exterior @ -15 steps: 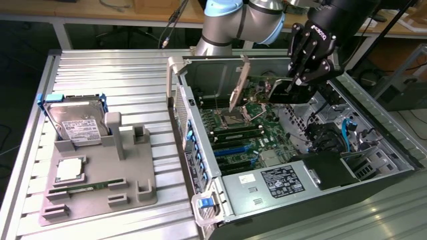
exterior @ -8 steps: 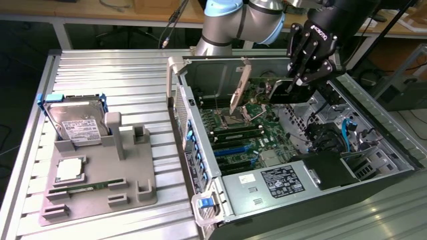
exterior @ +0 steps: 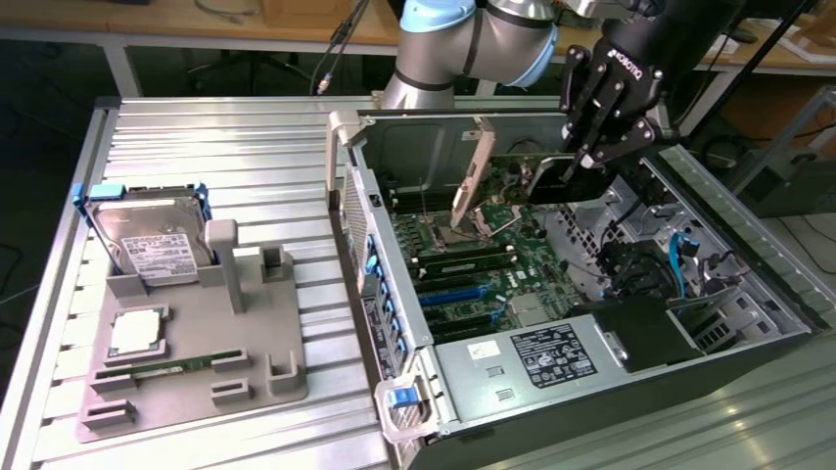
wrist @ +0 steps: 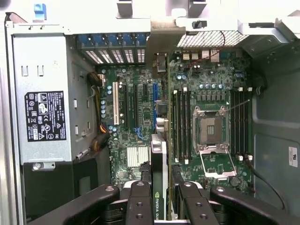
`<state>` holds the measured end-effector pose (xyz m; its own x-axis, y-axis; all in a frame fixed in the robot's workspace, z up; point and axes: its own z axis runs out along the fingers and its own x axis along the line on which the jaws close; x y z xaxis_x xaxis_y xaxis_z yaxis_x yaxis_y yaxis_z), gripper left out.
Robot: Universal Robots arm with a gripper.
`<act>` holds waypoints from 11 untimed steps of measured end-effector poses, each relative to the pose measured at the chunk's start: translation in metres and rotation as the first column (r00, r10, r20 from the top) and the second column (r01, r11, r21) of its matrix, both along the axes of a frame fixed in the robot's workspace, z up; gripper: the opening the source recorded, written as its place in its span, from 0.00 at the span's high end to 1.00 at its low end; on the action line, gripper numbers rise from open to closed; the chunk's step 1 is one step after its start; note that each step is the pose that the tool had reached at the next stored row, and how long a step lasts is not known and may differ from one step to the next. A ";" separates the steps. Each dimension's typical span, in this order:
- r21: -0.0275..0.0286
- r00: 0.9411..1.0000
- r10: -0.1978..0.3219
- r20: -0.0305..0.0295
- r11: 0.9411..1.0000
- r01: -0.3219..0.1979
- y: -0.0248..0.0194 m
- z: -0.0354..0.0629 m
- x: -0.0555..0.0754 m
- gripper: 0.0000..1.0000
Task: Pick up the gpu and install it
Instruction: 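Insert the gpu into the slot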
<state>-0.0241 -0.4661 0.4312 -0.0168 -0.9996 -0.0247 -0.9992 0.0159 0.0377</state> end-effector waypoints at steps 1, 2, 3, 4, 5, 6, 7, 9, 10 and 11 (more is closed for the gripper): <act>0.000 1.000 0.005 0.000 1.000 -0.005 0.0000 0.0000 0.000 0.73; 0.000 1.000 0.009 0.000 1.000 -0.009 0.0000 0.0000 0.000 0.73; 0.000 1.000 0.014 0.000 1.000 -0.014 0.0000 0.0000 0.000 0.73; 0.000 1.000 0.018 0.000 1.000 -0.018 0.0000 0.0000 0.000 0.73; 0.000 1.000 0.018 0.000 1.000 -0.018 0.0000 0.0000 0.000 0.73; 0.000 1.000 0.018 0.000 1.000 -0.018 0.0000 0.0000 0.000 0.73; 0.000 1.000 0.018 0.000 1.000 -0.018 0.0000 0.0000 0.000 0.73; 0.000 1.000 0.018 0.000 1.000 -0.018 0.0000 0.0000 0.000 0.73; 0.000 1.000 0.018 0.000 1.000 -0.018 0.0000 -0.0002 0.000 0.73; 0.000 1.000 0.018 0.000 1.000 -0.018 0.0001 -0.0004 0.000 0.73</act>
<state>-0.0242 -0.4661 0.4308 0.0012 -0.9997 -0.0248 -0.9993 -0.0021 0.0377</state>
